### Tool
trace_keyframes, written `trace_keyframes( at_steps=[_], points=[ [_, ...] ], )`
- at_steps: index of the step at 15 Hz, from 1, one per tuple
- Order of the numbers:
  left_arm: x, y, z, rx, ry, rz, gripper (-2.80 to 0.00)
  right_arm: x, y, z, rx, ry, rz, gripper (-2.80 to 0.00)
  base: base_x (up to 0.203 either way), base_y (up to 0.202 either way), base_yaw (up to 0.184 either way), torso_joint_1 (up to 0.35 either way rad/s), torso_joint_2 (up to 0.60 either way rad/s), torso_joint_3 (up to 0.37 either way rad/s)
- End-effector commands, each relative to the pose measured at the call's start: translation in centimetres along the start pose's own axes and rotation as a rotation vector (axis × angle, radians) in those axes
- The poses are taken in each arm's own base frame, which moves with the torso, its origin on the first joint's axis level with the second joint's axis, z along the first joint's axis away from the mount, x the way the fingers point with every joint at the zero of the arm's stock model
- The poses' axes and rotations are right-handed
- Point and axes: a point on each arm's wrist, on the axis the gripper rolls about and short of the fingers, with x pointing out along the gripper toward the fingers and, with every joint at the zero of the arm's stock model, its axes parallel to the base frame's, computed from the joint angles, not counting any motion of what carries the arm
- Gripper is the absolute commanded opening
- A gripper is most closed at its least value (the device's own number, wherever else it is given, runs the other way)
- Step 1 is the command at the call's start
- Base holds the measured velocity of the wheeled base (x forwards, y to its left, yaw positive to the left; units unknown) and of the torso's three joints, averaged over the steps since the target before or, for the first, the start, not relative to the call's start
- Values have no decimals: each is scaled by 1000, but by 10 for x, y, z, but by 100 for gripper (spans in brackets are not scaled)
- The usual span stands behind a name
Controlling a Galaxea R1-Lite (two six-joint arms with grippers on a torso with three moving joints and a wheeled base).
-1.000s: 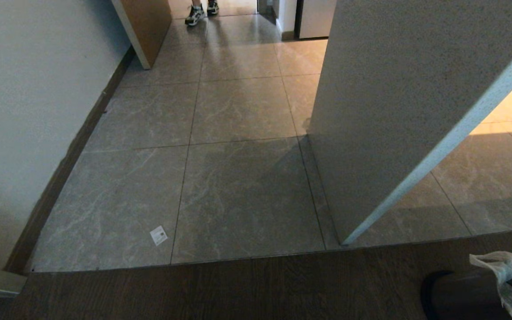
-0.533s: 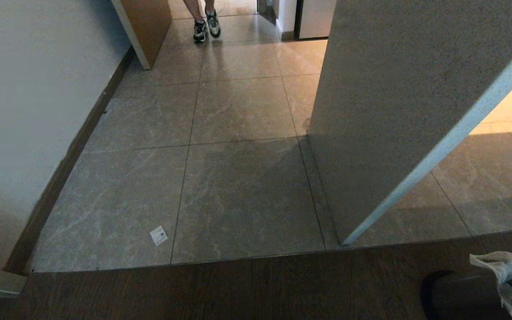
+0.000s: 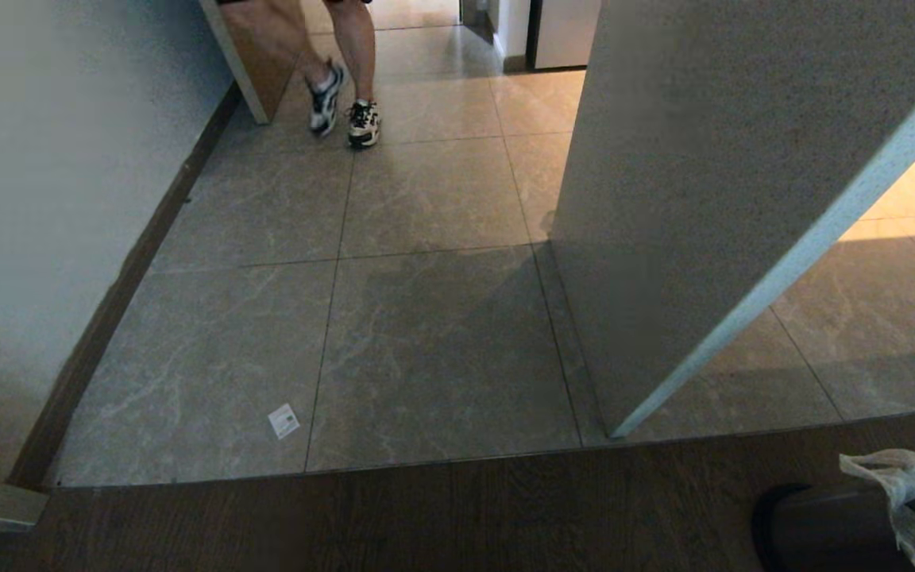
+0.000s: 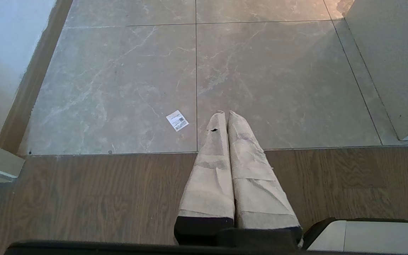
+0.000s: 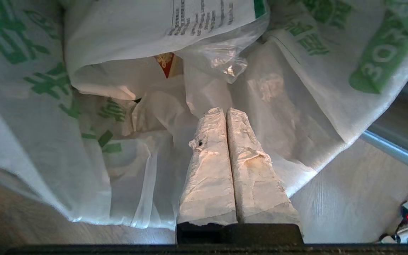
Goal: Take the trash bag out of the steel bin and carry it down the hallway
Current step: Pick up the trash bag
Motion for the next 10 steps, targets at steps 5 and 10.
trace_keyframes(
  at_steps=[5, 10],
  points=[
    [0, 0, 0, 0, 0, 0, -280, -35, -8, 36, 23, -94, -32, -280, 0, 0, 0, 0, 0, 0],
    [0, 0, 0, 0, 0, 0, -280, -36, 15, 68, 74, -125, 61, -280, 0, 0, 0, 0, 0, 0]
  ],
)
